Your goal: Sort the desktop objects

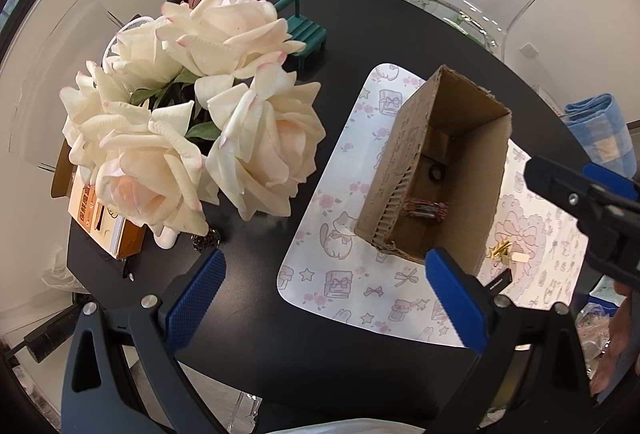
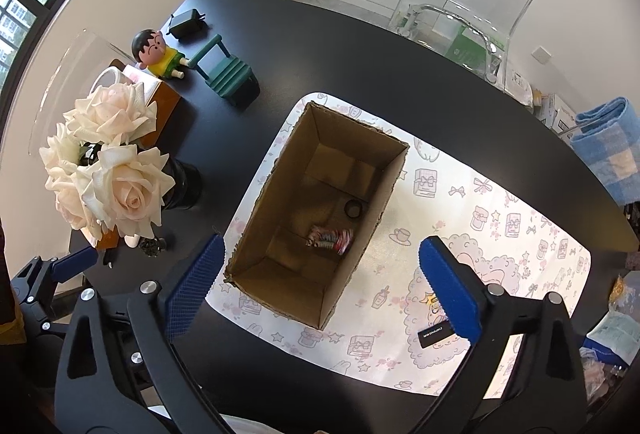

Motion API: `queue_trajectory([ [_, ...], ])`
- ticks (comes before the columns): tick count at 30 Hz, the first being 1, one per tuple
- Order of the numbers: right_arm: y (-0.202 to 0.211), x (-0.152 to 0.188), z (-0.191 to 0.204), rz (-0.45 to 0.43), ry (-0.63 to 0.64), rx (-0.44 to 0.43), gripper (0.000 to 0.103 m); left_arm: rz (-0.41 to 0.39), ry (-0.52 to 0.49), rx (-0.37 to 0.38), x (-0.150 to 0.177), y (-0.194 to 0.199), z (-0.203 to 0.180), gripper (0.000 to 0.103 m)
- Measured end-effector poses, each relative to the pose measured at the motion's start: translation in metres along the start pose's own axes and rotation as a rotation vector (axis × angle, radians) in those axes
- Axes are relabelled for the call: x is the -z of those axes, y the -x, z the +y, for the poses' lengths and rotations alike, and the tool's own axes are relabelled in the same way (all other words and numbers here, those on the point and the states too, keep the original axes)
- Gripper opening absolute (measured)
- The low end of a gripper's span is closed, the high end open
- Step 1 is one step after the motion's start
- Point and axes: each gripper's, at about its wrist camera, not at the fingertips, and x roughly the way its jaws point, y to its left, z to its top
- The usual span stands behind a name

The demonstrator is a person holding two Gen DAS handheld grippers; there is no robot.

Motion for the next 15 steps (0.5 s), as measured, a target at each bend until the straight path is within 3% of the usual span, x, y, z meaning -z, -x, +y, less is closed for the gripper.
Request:
queue_trajectory([
  [7,0.022,0.017,-0.027,-0.022,-0.054,0.016,0.103,-0.022,-0.054,0.000,0.005,0.009,-0.023,0.100],
  [15,0.057,0.058,-0.078,-0.050,-0.174,0.052,0.103,-0.052,-0.177,0.004,0.017,0.027,-0.076,0.100],
])
